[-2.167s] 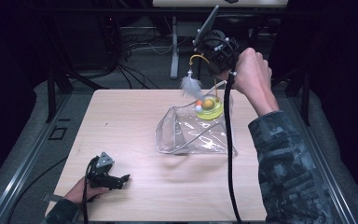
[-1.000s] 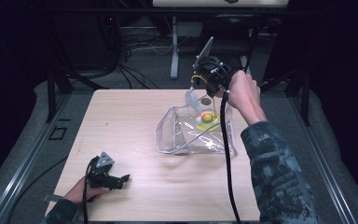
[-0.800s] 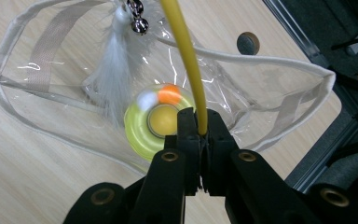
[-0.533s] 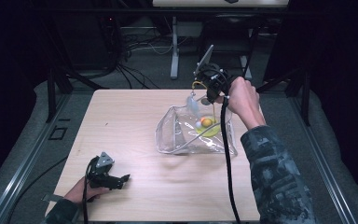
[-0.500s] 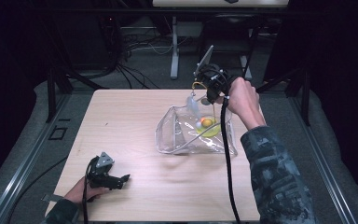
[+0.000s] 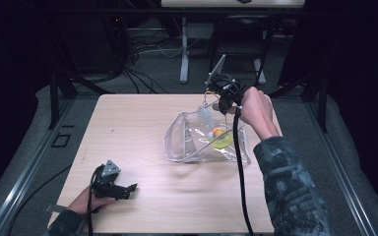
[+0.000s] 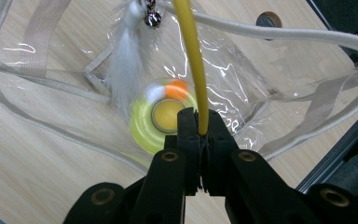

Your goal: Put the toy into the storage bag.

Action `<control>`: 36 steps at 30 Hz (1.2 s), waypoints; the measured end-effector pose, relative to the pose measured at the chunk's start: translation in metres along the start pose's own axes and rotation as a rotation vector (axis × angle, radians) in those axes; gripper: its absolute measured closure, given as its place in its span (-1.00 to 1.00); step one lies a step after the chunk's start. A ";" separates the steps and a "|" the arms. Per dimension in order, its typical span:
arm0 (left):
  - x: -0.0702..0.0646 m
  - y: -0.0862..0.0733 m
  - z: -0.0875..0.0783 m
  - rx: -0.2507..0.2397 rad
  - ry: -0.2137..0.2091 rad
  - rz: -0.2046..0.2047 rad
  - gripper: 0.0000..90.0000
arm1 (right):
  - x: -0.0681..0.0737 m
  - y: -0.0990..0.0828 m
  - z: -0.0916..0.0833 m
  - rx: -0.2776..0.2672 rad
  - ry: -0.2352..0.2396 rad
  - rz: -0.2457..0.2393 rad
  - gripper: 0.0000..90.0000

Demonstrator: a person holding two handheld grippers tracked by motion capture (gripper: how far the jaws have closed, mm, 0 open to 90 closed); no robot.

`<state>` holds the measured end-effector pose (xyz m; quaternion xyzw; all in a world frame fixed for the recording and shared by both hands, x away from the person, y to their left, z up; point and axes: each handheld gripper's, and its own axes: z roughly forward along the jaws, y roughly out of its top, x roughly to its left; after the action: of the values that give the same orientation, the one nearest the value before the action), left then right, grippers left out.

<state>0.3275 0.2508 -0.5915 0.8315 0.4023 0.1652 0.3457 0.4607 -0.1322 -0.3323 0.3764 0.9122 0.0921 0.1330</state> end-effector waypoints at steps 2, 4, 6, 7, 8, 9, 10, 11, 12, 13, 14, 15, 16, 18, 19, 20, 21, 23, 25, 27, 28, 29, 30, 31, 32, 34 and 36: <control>0.000 0.000 0.000 0.000 0.000 0.000 -1.00 | 0.000 -0.001 0.001 0.003 0.004 0.001 0.95; 0.000 0.000 0.000 0.000 0.000 0.000 -1.00 | 0.000 -0.002 0.004 -0.005 0.011 0.009 0.95; 0.000 0.000 0.000 0.000 0.000 0.000 -1.00 | 0.000 -0.003 0.005 -0.001 0.008 0.010 0.95; 0.000 0.000 0.000 0.000 0.000 0.000 -1.00 | -0.001 -0.003 0.006 0.002 0.009 0.010 0.95; 0.000 0.000 0.000 0.000 0.000 -0.001 -1.00 | -0.001 -0.004 0.006 0.005 0.010 0.011 0.95; 0.000 0.000 0.000 0.000 0.000 0.000 -1.00 | -0.001 -0.005 0.008 0.001 0.014 0.015 0.95; 0.000 0.000 0.000 0.000 0.000 0.000 -1.00 | -0.001 -0.005 0.008 0.003 0.015 0.018 0.95; 0.000 0.000 0.000 0.000 0.000 0.000 -1.00 | -0.002 -0.006 0.009 0.011 0.012 0.015 0.95; 0.000 0.000 0.000 0.000 0.000 0.000 -1.00 | -0.002 -0.007 0.011 0.010 0.016 0.022 0.95; 0.000 0.000 0.000 0.000 0.000 0.000 -1.00 | -0.002 -0.007 0.011 0.010 0.016 0.022 0.95; 0.000 0.000 0.000 0.000 0.000 0.000 -1.00 | -0.002 -0.008 0.011 0.011 0.017 0.023 0.95; 0.000 0.000 0.000 0.000 0.000 0.000 -1.00 | -0.003 -0.009 0.013 0.009 0.018 0.023 0.95; 0.000 0.000 0.000 0.000 0.000 0.000 -1.00 | -0.003 -0.009 0.014 0.016 0.018 0.025 0.95; 0.000 0.000 0.000 0.000 0.000 0.000 -1.00 | -0.004 -0.011 0.016 0.017 0.020 0.029 0.95; 0.000 0.000 0.000 0.000 0.000 0.000 -1.00 | -0.004 -0.012 0.017 0.020 0.023 0.030 0.95; 0.000 0.000 0.000 0.000 0.000 0.000 -1.00 | -0.004 -0.013 0.018 0.022 0.020 0.030 0.95; 0.000 0.000 0.000 0.000 0.000 0.000 -1.00 | -0.005 -0.014 0.020 0.022 0.024 0.034 0.95; 0.000 0.000 0.000 0.000 0.000 -0.001 -1.00 | -0.005 -0.016 0.023 0.026 0.022 0.033 0.95; 0.000 0.000 0.000 0.000 0.000 0.000 -1.00 | -0.005 -0.018 0.025 0.029 0.026 0.038 0.95; 0.000 0.000 0.000 0.000 0.000 0.000 -1.00 | -0.006 -0.019 0.027 0.032 0.029 0.040 0.95; 0.000 0.000 0.000 0.000 0.000 0.000 -1.00 | -0.005 -0.019 0.028 0.033 0.030 0.043 0.95; 0.000 0.000 0.000 0.000 0.000 -0.001 -1.00 | -0.006 -0.020 0.029 0.032 0.033 0.043 0.95; 0.000 0.000 0.000 0.000 0.000 0.000 -1.00 | -0.006 -0.020 0.030 0.035 0.037 0.043 0.95; 0.000 0.000 0.000 0.000 0.000 -0.001 -1.00 | -0.006 -0.021 0.030 0.037 0.036 0.044 0.95; 0.000 0.000 0.000 0.000 0.000 0.000 -1.00 | -0.006 -0.021 0.031 0.042 0.035 0.040 0.95; 0.000 0.000 0.000 0.000 0.000 0.000 -1.00 | -0.006 -0.022 0.033 0.041 0.037 0.044 0.95; 0.000 0.000 0.000 0.000 0.000 0.000 -1.00 | -0.006 -0.023 0.035 0.046 0.038 0.044 0.95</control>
<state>0.3274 0.2508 -0.5915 0.8315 0.4024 0.1651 0.3457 0.4605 -0.1498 -0.3701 0.3975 0.9080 0.0814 0.1048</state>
